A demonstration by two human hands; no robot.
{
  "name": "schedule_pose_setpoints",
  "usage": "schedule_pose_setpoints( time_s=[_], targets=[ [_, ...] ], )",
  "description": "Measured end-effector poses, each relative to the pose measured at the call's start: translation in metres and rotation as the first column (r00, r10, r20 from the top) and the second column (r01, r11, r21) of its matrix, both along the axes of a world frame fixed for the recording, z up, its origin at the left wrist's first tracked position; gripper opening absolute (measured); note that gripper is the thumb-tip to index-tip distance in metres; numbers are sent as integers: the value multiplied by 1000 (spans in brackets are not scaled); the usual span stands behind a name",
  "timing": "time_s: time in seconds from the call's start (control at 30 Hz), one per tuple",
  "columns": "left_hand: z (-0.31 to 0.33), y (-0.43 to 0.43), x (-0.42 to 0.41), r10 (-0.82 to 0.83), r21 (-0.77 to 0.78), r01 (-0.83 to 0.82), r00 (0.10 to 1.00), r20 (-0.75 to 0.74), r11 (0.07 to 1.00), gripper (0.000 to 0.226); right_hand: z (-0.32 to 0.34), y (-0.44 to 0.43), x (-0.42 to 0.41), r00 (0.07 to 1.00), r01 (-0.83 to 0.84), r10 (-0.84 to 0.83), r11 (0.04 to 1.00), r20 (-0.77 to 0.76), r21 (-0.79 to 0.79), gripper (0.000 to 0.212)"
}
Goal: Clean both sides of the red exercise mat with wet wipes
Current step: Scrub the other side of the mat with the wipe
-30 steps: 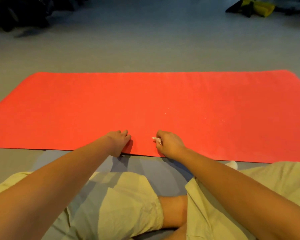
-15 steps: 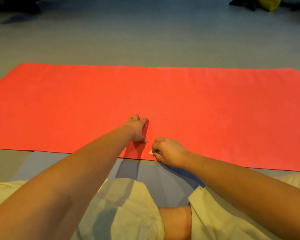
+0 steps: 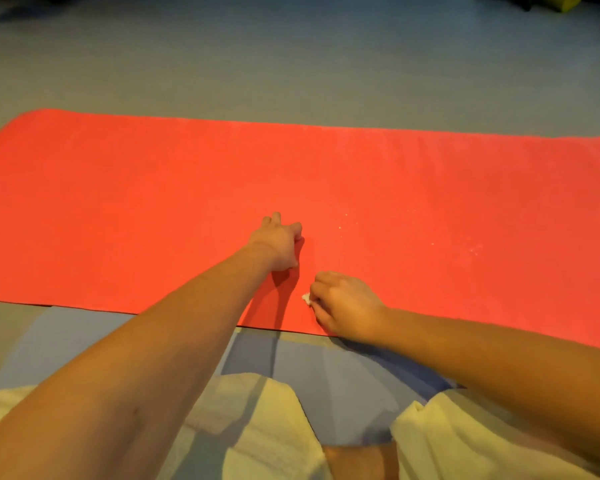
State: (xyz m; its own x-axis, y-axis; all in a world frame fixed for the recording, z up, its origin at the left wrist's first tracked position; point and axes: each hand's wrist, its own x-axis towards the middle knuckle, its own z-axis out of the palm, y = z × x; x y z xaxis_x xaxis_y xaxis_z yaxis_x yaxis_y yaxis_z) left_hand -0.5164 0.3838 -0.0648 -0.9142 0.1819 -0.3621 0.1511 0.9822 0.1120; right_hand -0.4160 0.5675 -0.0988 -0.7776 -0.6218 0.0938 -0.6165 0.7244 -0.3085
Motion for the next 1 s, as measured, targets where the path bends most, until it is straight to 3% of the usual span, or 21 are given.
schedule_pose_setpoints(
  time_s=[0.13,0.27,0.37,0.43,0.6,0.7,0.8,0.93,1.0],
  targets=[
    [-10,7,-5,-43,40,45,998,-35,998,59,5,12,-11,987,-162,161,987,18,21,18],
    [-8,9,-17,-82,39,81,996,20,996,73,-4,2,-75,998,52,-52,999,-35,2,24],
    [-5,4,-20,-91,14,91,995,31,996,88,-3,-6,-108,963,269,-269,963,-1,4,13],
    [-6,3,-20,-88,27,88,996,27,996,89,-3,-10,-101,958,288,-288,958,8,3,10],
    [-8,4,-22,-80,12,79,996,32,997,106,-2,2,-18,999,-14,16,999,37,-52,18],
    [-8,7,-28,-61,-22,63,997,52,998,115,-1,11,-19,993,-114,115,993,11,-27,15],
    [-13,6,-36,-68,-45,70,997,41,997,112,-9,8,-67,998,-31,28,999,-56,-40,17],
    [-17,2,-46,-79,-53,81,996,48,995,111,-13,4,-146,973,200,-203,979,-110,-44,16],
    [-15,0,-54,-74,8,73,996,51,997,89,-8,3,-174,956,276,-279,960,-90,-46,15]
  ],
)
